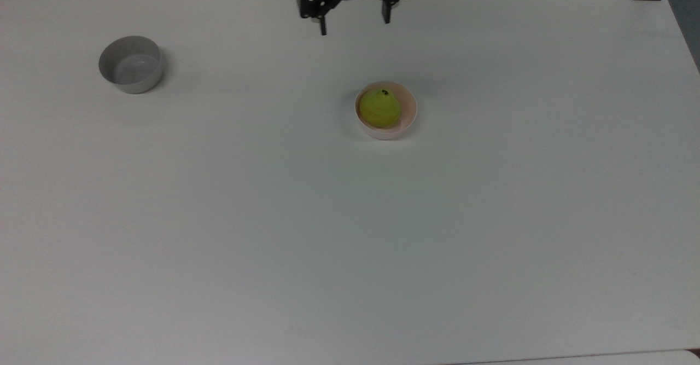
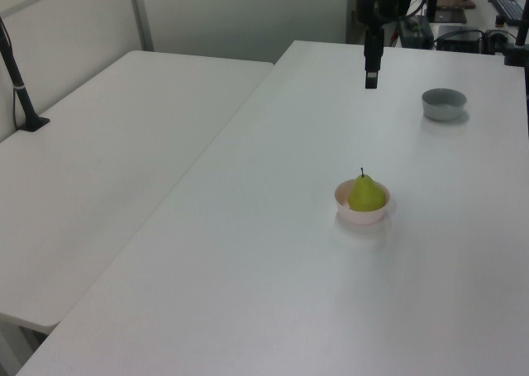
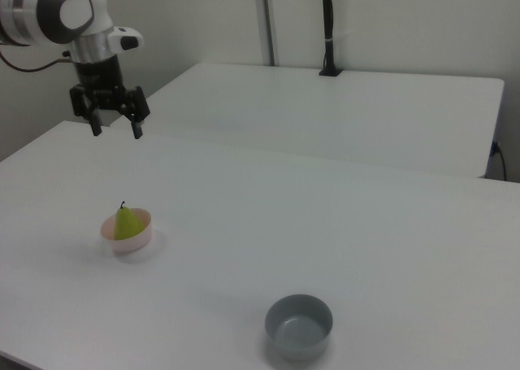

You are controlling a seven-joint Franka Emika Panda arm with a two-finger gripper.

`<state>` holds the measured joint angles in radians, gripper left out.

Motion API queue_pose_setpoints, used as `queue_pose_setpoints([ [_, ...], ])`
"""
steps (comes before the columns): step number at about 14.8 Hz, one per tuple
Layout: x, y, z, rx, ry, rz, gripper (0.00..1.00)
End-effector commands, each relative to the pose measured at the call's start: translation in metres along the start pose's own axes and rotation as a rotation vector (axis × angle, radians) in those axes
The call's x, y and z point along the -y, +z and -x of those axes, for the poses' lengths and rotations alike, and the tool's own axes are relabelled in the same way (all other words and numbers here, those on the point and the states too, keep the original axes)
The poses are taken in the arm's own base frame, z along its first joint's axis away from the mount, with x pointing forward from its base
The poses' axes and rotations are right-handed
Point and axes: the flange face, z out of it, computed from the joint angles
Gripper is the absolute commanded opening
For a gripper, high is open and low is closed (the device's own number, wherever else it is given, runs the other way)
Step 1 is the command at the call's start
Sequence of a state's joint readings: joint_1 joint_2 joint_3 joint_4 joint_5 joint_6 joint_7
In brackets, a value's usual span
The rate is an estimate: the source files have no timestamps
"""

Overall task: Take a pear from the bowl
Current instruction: 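Lower the gripper over the green pear in the pink bowl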

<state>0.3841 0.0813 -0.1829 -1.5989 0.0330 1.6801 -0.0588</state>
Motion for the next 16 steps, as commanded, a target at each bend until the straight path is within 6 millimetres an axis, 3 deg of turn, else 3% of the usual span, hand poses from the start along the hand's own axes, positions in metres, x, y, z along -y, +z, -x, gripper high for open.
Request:
queue_pose_setpoints([
  [1, 0.027, 0.002, 0.001, 0.012, -0.082, -0.027, 1.0],
  [3, 0.036, 0.005, 0.001, 0.019, -0.12, -0.024, 1.0],
  [7, 0.039, 0.043, -0.015, 0.058, -0.182, -0.011, 1.0],
  [9, 0.04, 0.075, -0.018, 0.068, -0.187, -0.005, 1.0],
  [10, 0.052, 0.096, -0.018, 0.067, -0.206, 0.001, 1.0],
  [16, 0.062, 0.171, -0.027, 0.141, -0.244, 0.043, 1.0],
])
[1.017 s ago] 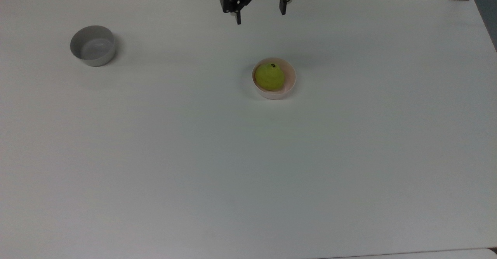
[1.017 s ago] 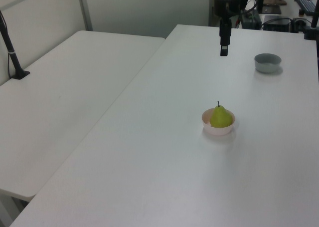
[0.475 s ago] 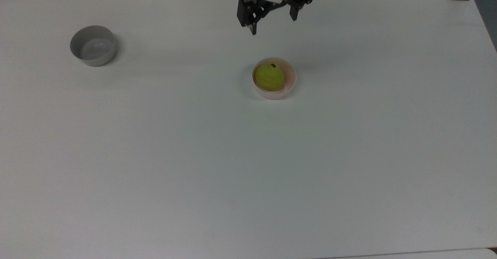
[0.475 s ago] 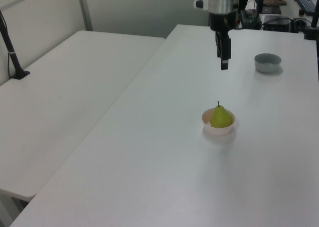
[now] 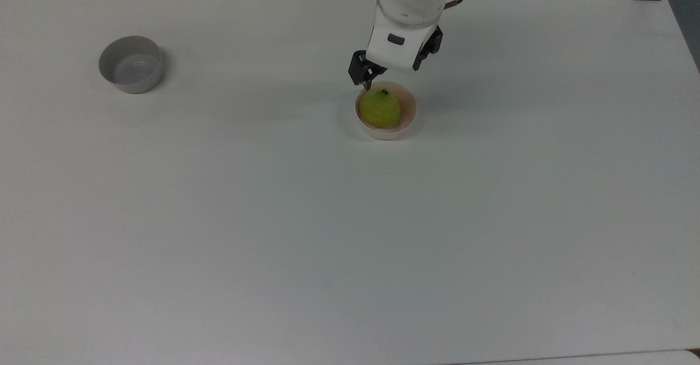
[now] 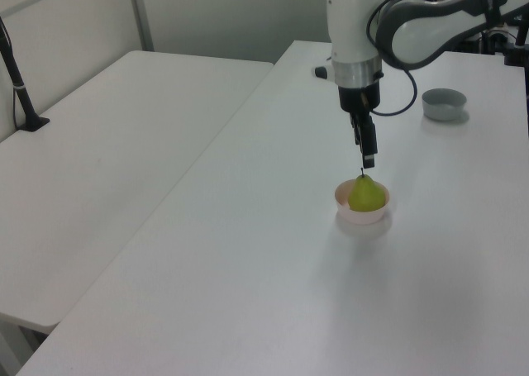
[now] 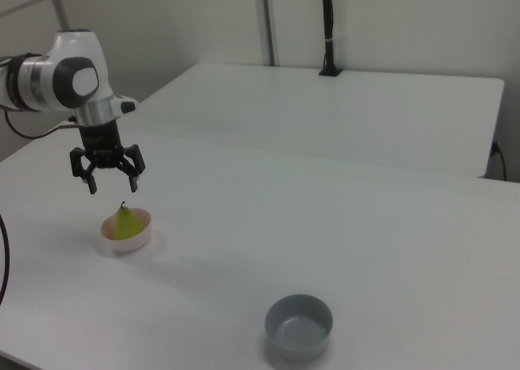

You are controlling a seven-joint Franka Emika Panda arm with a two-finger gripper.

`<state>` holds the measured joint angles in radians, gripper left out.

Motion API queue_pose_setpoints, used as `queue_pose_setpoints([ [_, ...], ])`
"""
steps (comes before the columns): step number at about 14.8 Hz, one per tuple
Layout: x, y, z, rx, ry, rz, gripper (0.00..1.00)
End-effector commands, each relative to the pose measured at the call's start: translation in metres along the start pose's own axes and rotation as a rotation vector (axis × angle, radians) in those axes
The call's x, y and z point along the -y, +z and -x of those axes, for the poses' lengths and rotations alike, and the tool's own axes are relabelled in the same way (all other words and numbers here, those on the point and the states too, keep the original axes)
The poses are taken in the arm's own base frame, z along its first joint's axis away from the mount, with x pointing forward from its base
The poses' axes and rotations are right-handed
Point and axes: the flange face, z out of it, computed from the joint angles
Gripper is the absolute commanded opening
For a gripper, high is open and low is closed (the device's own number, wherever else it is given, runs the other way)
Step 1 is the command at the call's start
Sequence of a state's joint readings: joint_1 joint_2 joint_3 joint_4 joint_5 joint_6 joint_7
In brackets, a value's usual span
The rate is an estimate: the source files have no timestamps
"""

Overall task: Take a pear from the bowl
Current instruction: 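Lower the gripper over the green pear in the pink bowl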

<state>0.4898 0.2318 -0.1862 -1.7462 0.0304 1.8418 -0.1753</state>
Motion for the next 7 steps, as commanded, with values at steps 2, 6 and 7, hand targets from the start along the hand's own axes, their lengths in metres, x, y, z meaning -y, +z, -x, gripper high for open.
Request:
queue_pose_setpoints([
  [2, 0.005, 0.051, -0.011, 0.03, -0.051, 0.044, 1.0],
  [6, 0.005, 0.085, -0.002, 0.053, -0.103, 0.062, 0.94],
  [7, 0.005, 0.087, -0.002, 0.051, -0.112, 0.062, 0.93],
])
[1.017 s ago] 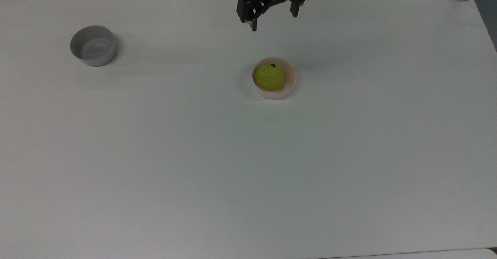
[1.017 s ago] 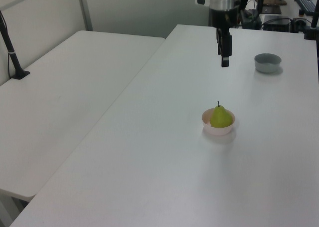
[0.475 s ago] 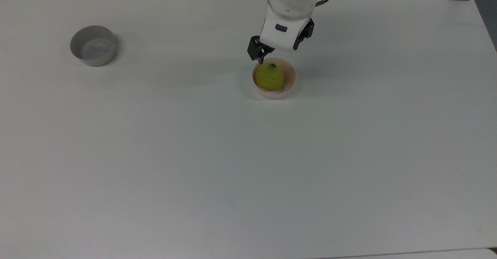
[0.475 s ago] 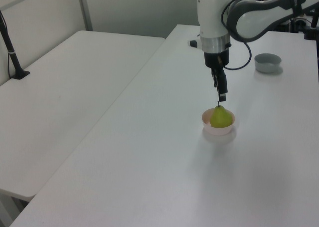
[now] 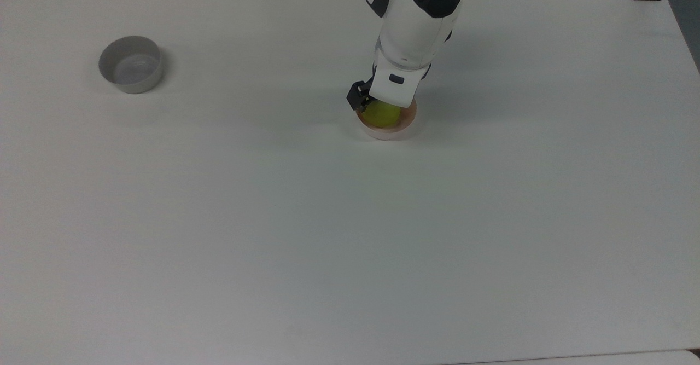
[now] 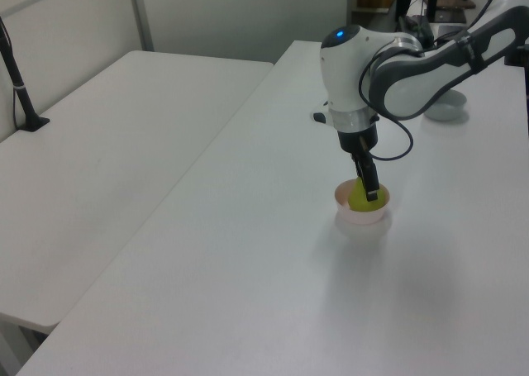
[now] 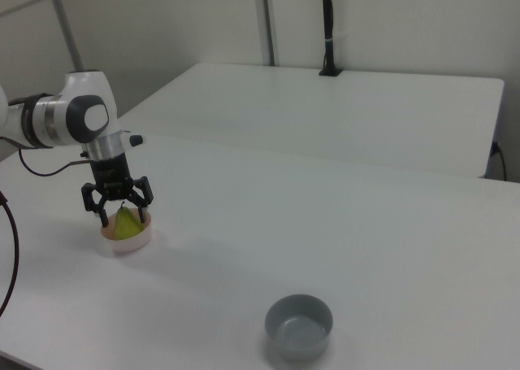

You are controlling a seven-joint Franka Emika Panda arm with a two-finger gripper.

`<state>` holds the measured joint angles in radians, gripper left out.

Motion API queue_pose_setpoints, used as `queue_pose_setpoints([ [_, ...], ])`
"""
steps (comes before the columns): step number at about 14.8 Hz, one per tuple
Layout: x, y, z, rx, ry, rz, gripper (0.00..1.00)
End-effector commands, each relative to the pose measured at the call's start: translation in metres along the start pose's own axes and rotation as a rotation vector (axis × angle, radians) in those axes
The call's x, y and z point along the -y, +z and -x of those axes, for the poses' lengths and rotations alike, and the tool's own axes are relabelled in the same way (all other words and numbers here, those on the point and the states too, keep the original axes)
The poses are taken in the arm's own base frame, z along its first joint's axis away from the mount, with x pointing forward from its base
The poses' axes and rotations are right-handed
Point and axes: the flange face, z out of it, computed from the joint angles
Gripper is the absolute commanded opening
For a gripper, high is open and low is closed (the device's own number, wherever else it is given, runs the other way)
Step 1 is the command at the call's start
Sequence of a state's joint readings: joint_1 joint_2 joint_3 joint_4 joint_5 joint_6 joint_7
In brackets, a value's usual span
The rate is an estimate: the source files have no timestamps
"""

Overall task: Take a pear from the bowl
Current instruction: 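Close the gripper around the green pear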

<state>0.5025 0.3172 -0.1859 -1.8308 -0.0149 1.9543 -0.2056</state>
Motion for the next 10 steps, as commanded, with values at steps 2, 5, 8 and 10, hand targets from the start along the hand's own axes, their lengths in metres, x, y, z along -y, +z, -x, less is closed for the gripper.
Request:
queue_pose_setpoints([
  [2, 0.002, 0.016, 0.005, -0.007, -0.058, 0.02, 0.86],
  [5, 0.002, 0.027, 0.0, 0.0, -0.07, 0.043, 0.68],
  [8, 0.001, 0.027, 0.001, 0.005, -0.106, 0.053, 0.49],
  [10, 0.001, 0.025, 0.001, 0.004, -0.124, 0.053, 0.4],
])
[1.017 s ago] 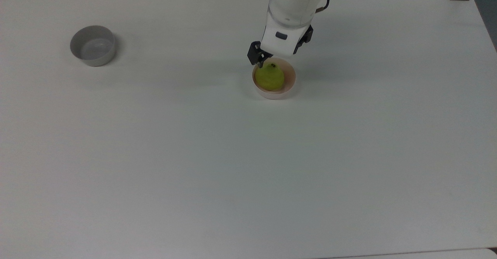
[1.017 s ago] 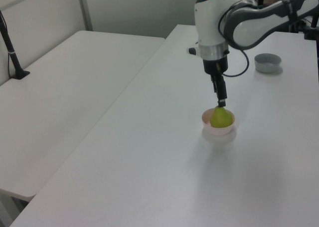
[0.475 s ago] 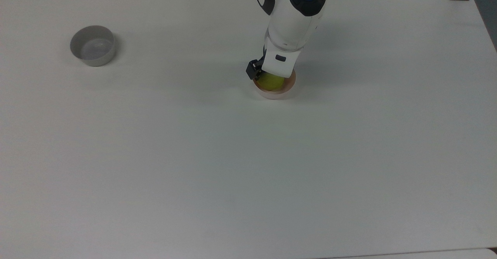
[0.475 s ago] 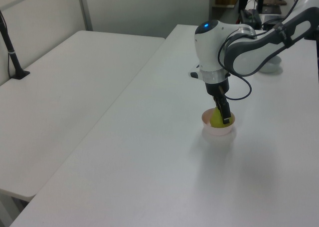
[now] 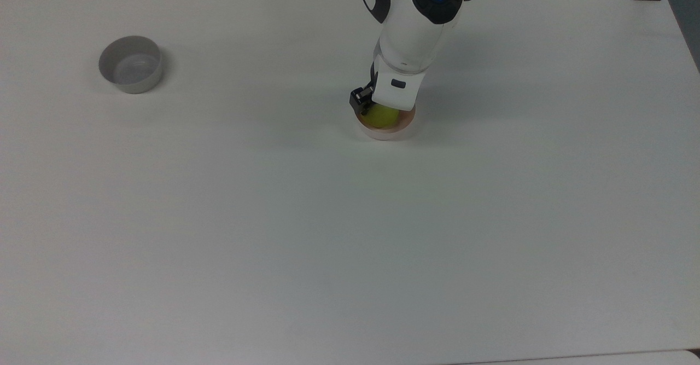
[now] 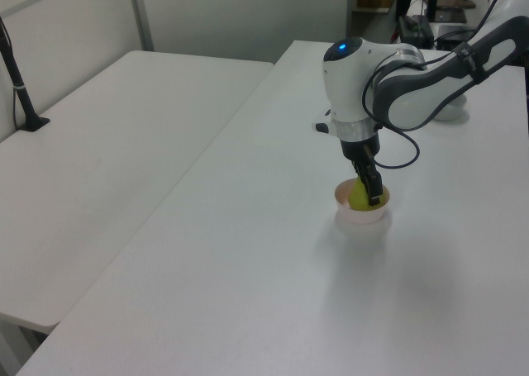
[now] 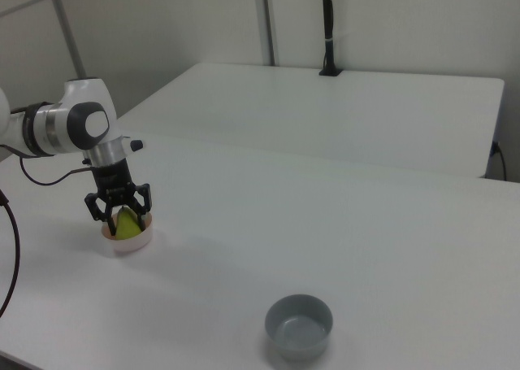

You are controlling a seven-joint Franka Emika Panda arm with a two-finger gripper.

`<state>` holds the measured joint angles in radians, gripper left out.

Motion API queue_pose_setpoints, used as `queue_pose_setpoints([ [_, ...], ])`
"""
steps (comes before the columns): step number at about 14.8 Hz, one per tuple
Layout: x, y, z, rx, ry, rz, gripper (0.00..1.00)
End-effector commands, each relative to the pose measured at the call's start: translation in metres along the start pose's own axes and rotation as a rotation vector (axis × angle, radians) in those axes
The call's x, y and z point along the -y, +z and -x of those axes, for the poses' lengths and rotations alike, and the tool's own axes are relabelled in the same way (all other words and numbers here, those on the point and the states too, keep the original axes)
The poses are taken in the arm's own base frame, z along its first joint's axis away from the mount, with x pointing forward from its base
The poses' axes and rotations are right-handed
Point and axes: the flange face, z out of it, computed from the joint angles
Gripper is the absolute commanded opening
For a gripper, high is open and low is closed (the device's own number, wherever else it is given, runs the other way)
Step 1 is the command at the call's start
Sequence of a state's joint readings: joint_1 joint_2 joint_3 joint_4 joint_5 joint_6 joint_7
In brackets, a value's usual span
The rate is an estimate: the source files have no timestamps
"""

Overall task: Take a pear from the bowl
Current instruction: 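Lift the green pear up out of the pink bowl, then carry the pear away from the pink bowl toward the grey bowl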

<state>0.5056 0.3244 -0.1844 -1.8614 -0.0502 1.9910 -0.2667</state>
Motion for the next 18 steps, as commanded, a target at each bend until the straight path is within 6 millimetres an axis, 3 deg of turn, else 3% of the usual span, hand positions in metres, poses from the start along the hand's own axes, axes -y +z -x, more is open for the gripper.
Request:
queue_pose_setpoints([
  [1, 0.0, 0.006, 0.001, -0.007, -0.042, 0.021, 0.39],
  [2, 0.0, 0.001, 0.002, -0.012, -0.042, 0.021, 0.39],
  [4, -0.002, -0.028, 0.009, -0.053, -0.037, 0.024, 0.38],
  [7, -0.011, -0.106, 0.024, -0.1, -0.016, 0.003, 0.38],
  [11, -0.024, -0.177, 0.056, -0.142, 0.028, -0.021, 0.39],
  [13, -0.03, -0.192, 0.065, -0.159, 0.044, -0.038, 0.38],
  [15, -0.039, -0.192, 0.068, -0.163, 0.061, -0.044, 0.38],
  [18, -0.08, -0.197, 0.089, -0.182, 0.147, -0.054, 0.38],
])
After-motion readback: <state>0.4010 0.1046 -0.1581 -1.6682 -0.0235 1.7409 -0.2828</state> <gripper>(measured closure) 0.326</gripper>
